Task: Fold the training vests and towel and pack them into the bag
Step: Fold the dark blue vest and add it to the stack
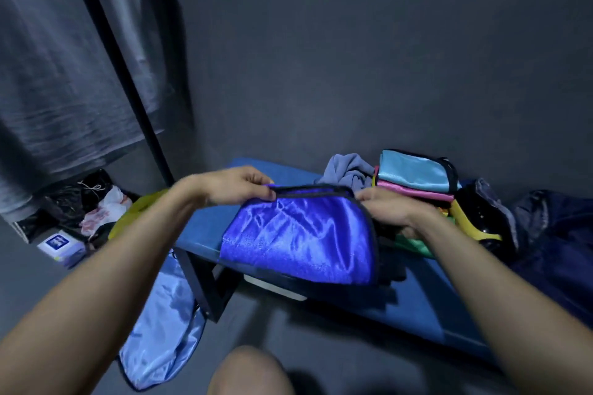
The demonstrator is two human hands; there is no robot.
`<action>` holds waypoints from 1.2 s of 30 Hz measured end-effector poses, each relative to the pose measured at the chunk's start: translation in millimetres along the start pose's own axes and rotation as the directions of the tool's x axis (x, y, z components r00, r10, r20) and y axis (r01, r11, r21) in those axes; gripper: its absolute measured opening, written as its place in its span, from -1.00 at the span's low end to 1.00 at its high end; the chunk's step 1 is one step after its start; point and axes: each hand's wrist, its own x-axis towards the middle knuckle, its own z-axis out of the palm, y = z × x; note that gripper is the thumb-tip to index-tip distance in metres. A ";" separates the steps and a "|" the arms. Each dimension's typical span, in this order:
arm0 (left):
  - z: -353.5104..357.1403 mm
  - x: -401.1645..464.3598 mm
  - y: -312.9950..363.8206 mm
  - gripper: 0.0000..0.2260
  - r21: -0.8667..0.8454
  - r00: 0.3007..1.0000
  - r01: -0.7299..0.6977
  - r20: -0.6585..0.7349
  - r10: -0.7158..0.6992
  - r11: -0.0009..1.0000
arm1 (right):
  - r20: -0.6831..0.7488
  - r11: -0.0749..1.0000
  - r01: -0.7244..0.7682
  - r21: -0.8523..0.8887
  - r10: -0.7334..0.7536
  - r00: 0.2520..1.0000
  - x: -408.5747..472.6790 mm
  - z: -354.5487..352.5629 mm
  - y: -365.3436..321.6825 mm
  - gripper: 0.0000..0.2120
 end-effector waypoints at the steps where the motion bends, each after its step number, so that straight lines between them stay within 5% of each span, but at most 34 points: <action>1: 6.6 12.9 -13.5 -0.66 0.072 0.997 0.068 -0.043 -0.065 0.995 | -0.051 0.999 -0.027 -0.047 0.024 0.998 12.8 7.6 12.6 -0.82; 4: 29.5 49.9 -58.1 -0.78 0.439 0.963 0.260 -0.186 -0.196 0.860 | -0.224 0.974 -0.061 -0.220 0.011 0.975 49.3 25.9 48.6 -0.82; 7: 41.6 62.7 -86.8 -0.79 0.521 0.941 0.292 -0.308 -0.142 0.802 | -0.326 0.968 -0.016 -0.249 -0.068 0.943 67.6 36.4 65.6 -0.80; 10: 48.7 60.9 -100.4 -0.57 0.650 0.927 0.141 -0.351 0.131 0.746 | -0.333 0.959 0.029 -0.282 -0.126 0.935 70.7 35.7 70.9 -0.85; 12: 59.4 59.4 -96.6 -0.62 0.715 0.884 -0.042 -0.299 0.359 0.698 | -0.336 0.954 0.053 -0.296 -0.156 0.929 72.8 33.9 75.1 -0.89; 16: 81.7 68.1 -78.4 -0.76 0.662 0.864 -0.254 -0.173 0.473 0.706 | -0.373 0.950 0.099 -0.295 -0.210 0.904 78.3 35.1 81.5 -0.94; 25: 102.5 87.0 -70.4 -0.86 0.620 0.936 -0.156 -0.155 0.315 0.769 | -0.404 0.953 0.057 -0.296 -0.179 0.897 74.7 38.4 81.8 -0.80; 36: 102.0 93.9 -61.2 -0.88 0.713 0.906 -0.190 -0.138 0.400 0.675 | -0.356 0.958 0.075 -0.276 -0.174 0.918 75.6 36.8 86.9 -0.69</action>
